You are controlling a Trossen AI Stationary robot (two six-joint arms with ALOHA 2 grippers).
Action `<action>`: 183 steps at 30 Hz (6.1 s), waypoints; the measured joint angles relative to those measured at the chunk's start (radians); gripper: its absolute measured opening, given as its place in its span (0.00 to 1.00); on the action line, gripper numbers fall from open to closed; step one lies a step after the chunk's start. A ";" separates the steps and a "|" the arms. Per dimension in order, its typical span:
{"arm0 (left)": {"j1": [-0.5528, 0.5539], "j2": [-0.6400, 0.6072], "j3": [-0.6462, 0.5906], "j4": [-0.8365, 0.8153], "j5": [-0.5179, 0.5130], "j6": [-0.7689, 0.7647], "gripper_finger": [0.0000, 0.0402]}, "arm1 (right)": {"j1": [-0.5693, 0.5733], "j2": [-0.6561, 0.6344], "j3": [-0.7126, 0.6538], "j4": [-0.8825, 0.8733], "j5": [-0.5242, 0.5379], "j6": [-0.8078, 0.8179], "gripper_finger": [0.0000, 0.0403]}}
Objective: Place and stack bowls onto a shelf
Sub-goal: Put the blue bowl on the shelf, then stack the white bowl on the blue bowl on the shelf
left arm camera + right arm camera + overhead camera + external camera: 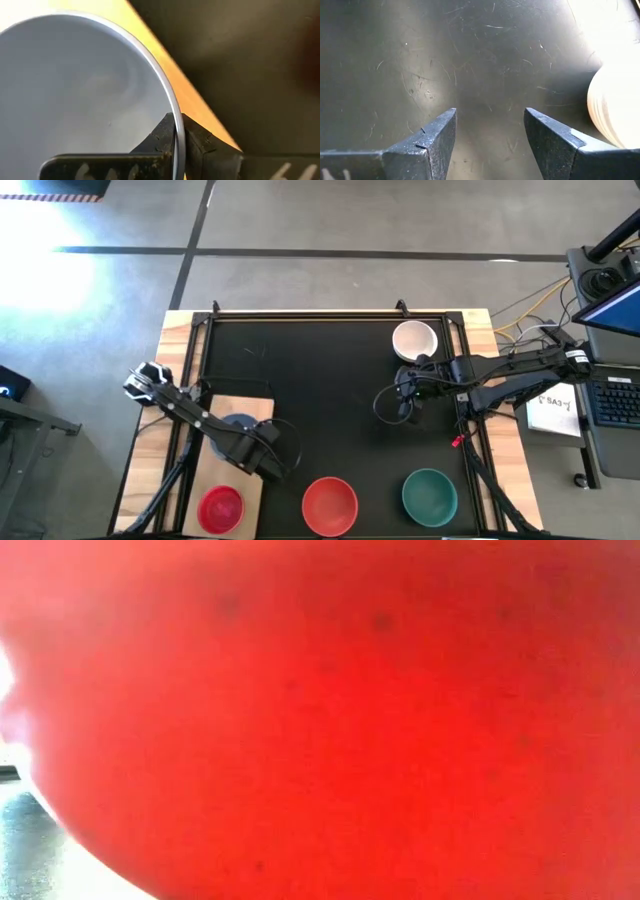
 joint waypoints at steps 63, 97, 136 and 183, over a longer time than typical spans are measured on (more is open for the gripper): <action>0.004 -0.034 0.293 0.096 -0.770 0.575 0.39 | -0.601 0.283 -0.082 0.151 0.009 -0.172 0.55; 0.010 0.091 0.290 0.305 -0.806 0.905 0.39 | -0.386 -0.068 -0.082 0.124 -1.076 -0.430 0.02; 0.174 0.231 0.242 1.161 0.019 1.762 0.39 | 0.184 0.067 -0.078 0.485 -1.249 -0.814 0.02; 0.216 0.204 0.243 1.107 0.073 1.787 0.39 | 0.239 0.101 -0.025 0.687 -1.195 -0.099 0.02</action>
